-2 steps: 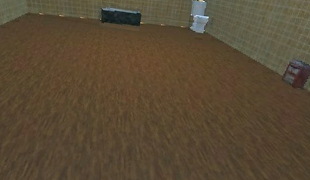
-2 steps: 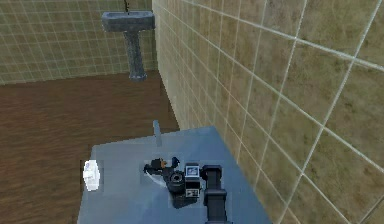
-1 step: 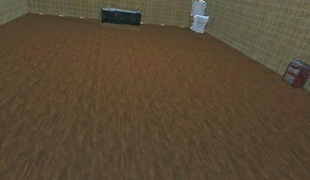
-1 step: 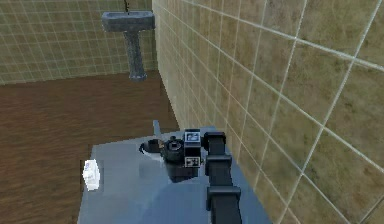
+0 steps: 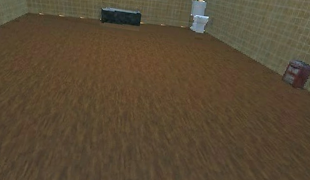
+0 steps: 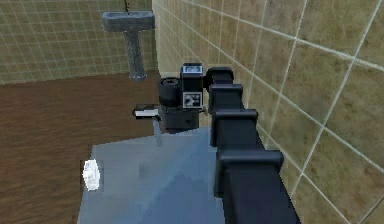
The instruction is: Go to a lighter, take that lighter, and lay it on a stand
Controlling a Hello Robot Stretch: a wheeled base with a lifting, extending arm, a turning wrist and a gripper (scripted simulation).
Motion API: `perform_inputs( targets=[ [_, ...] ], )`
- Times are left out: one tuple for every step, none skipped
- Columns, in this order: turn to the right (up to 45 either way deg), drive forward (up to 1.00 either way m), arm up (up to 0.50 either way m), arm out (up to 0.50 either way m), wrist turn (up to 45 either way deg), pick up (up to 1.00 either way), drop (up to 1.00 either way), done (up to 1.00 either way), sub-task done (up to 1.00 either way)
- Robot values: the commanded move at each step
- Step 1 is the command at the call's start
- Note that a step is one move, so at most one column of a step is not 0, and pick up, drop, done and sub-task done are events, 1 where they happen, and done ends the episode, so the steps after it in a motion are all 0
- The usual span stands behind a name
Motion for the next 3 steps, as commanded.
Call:
perform_inputs(
  targets=[
    [0.0, 0.0, 0.0, 0.0, -45.0, 0.0, 0.0, 0.0, 0.0],
    [0.0, 0.0, 0.0, 0.0, -45.0, 0.0, 0.0, 0.0, 0.0],
    [0.0, 0.0, 0.0, 0.0, -18.0, 0.0, 0.0, 0.0, 0.0]
  ],
)
